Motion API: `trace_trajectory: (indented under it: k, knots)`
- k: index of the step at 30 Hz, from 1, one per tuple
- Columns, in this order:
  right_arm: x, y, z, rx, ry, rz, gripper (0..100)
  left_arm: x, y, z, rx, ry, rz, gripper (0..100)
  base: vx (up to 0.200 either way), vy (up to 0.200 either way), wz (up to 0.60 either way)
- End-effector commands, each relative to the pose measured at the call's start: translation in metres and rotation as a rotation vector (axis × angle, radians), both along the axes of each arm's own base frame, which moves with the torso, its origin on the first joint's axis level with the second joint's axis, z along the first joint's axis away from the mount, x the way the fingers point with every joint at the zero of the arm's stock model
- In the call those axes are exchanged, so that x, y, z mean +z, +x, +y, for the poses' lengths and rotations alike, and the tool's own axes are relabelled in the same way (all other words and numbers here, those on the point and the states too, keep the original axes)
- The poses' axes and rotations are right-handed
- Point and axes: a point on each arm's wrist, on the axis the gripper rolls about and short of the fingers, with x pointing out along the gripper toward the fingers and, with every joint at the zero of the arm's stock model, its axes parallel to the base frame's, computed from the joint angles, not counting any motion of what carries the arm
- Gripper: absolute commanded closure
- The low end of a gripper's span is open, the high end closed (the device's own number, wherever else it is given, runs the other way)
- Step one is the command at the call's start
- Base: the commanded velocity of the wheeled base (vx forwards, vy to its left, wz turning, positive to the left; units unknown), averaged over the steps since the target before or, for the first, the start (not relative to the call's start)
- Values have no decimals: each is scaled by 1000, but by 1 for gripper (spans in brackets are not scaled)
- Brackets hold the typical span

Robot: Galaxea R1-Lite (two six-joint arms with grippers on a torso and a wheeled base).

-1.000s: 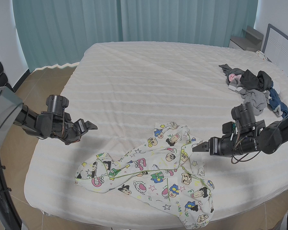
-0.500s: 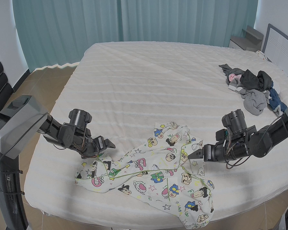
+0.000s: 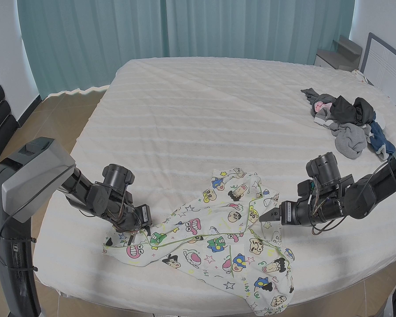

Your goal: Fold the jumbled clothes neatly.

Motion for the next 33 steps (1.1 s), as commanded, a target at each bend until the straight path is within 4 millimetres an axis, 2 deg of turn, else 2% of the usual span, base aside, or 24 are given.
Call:
trace_trajectory:
  k: [1,4,12,16,17,20,26,28,31,32,33]
  knots:
    - [2,-1,0,1,2,-7,0,1,1,0,4,4,-12,100,0,0,0]
    - [3,-4,-1,0,3,-7,0,11,4,3,23,8,-45,100,0,0,0]
    - [2,-4,-1,-1,20,-54,0,67,8,19,98,-5,-259,100,0,0,0]
    - [2,-3,-1,0,23,-57,0,79,9,24,128,2,-317,100,0,0,0]
    - [2,-3,-1,-1,24,-57,0,88,11,31,150,4,-373,100,0,0,0]
    - [2,-4,-1,1,24,-57,0,94,17,38,189,13,-438,100,0,0,0]
    - [2,-4,4,12,26,-65,0,92,29,47,233,23,-519,100,0,0,0]
    - [2,-2,6,16,35,-87,0,80,37,48,233,32,-537,100,0,0,0]
    - [2,-2,7,15,39,-90,0,77,39,47,231,34,-541,100,0,0,0]
    - [2,-1,9,0,59,-92,0,65,48,47,235,33,-559,100,0,0,0]
    - [2,0,9,-4,64,-96,0,62,51,47,237,32,-567,100,0,0,0]
